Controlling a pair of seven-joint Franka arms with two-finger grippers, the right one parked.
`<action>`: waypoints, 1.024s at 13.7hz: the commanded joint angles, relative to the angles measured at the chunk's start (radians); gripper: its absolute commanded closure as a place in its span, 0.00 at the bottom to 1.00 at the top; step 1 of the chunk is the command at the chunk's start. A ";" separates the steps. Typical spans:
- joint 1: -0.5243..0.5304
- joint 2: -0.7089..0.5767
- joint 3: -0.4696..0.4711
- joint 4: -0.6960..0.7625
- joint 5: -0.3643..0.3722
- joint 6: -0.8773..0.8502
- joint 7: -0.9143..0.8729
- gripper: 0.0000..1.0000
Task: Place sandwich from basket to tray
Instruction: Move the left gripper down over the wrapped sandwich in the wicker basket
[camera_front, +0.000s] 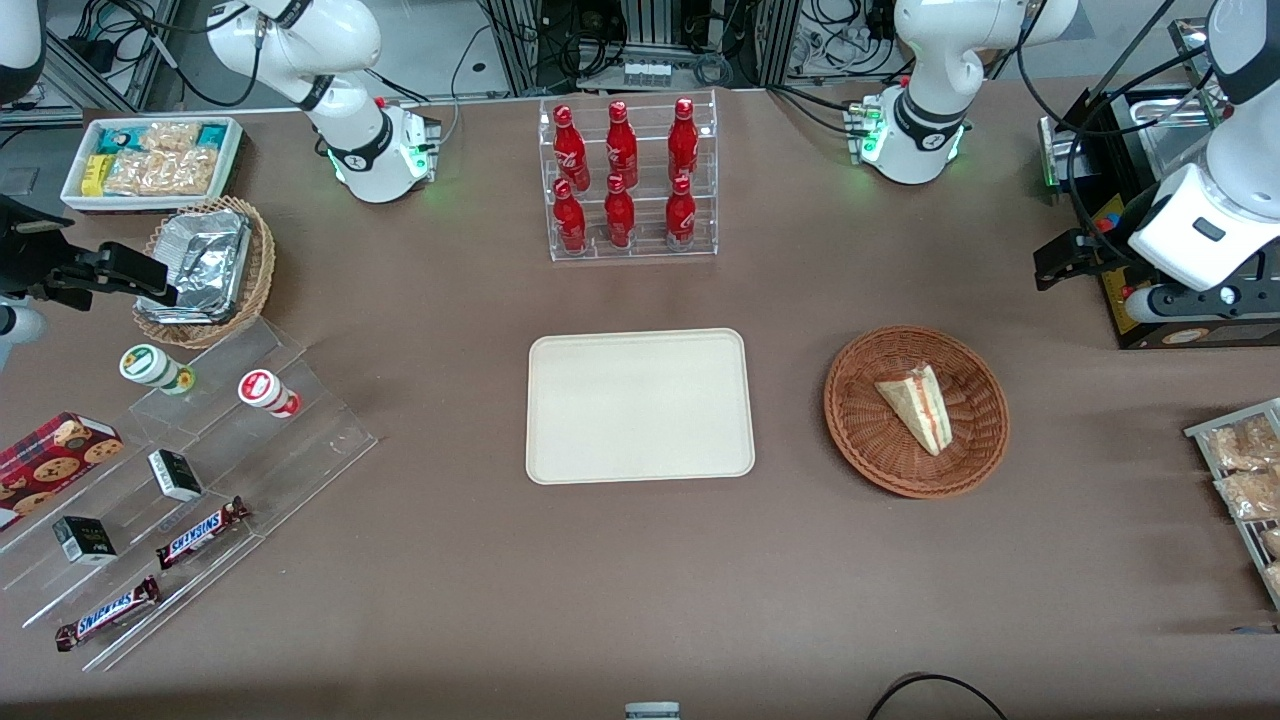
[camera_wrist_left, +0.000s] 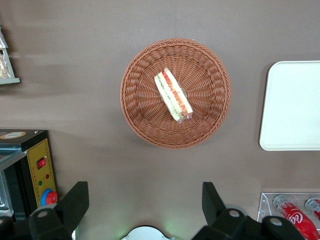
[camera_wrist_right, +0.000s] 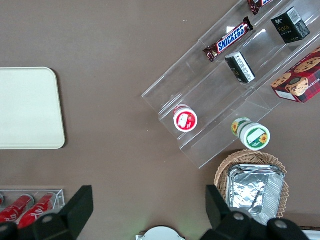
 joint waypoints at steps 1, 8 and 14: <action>-0.013 0.007 0.006 0.025 0.013 -0.006 0.006 0.00; -0.018 0.044 0.001 -0.061 0.002 0.002 0.004 0.00; -0.041 0.053 0.001 -0.298 0.012 0.222 -0.005 0.00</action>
